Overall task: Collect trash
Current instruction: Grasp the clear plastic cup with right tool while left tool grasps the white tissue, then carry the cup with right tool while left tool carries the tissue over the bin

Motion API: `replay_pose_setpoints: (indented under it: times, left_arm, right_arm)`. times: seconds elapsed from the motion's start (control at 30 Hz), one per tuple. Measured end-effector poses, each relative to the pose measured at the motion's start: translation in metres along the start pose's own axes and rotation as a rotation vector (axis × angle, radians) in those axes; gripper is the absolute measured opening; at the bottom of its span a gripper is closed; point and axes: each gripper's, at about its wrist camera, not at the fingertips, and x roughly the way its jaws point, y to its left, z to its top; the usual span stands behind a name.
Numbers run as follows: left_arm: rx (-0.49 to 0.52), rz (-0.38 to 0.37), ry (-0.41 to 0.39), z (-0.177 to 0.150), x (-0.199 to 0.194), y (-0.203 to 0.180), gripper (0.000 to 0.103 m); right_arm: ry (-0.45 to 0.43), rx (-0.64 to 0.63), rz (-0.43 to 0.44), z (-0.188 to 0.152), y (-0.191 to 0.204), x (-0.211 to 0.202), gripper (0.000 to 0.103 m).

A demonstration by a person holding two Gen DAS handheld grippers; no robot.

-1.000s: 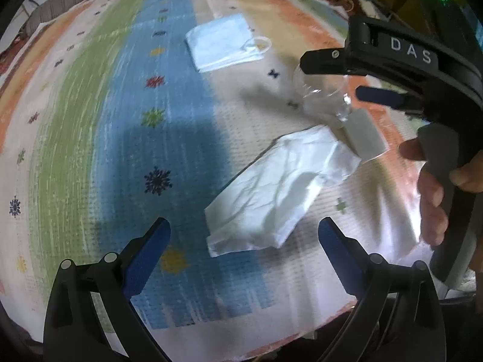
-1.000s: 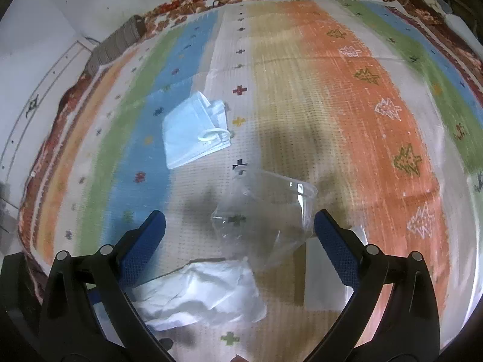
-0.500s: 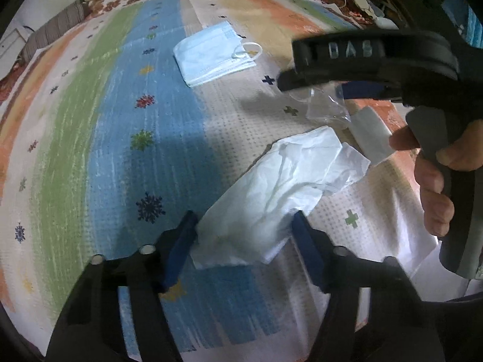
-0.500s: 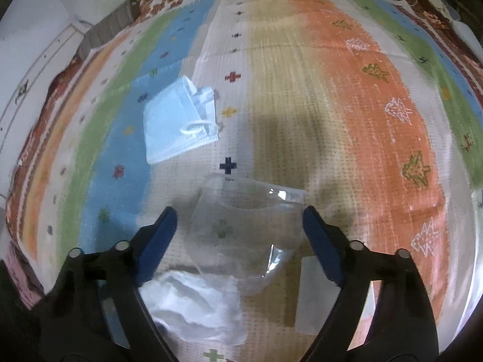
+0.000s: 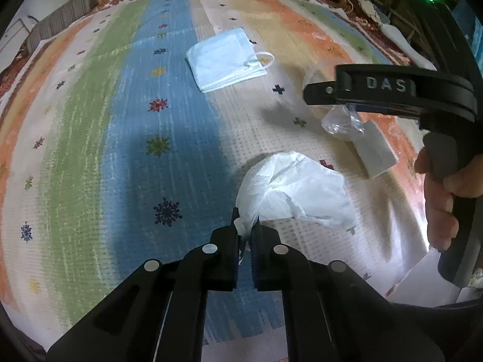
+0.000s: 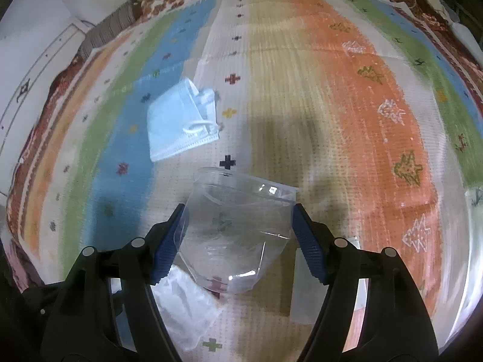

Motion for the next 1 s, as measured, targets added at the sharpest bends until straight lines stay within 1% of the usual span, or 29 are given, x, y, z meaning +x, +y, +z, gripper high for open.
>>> replay_pose_setpoints:
  times: [0.13,0.27,0.33,0.43,0.53,0.83,1.0]
  left_arm:
    - [-0.041,0.006,-0.006,-0.001,-0.008,0.005,0.005]
    - [-0.069,0.014,-0.015,0.000,-0.018,0.009,0.005]
    - [-0.085,0.003,-0.029,0.001,-0.026,0.010,0.005]
    - [-0.080,-0.002,-0.045,0.003,-0.037,0.005,0.005]
    - [-0.087,-0.009,-0.053,0.004,-0.048,0.001,0.005]
    - [-0.154,-0.034,-0.079,-0.001,-0.080,0.000,0.005]
    - [-0.201,-0.062,-0.111,-0.007,-0.105,0.004,0.005]
  right_arm:
    - [-0.007,0.033,0.017,-0.003,-0.002,-0.011,0.066]
    - [-0.013,0.027,0.029,-0.009,-0.001,-0.024,0.066]
    - [-0.016,0.024,0.034,-0.011,-0.003,-0.035,0.066]
    - [-0.019,0.020,0.050,-0.014,-0.007,-0.050,0.066]
    - [-0.041,0.013,0.065,-0.016,-0.008,-0.068,0.066]
    - [-0.081,-0.017,0.107,-0.032,0.000,-0.107,0.066]
    - [-0.108,-0.042,0.132,-0.048,0.004,-0.132,0.066]
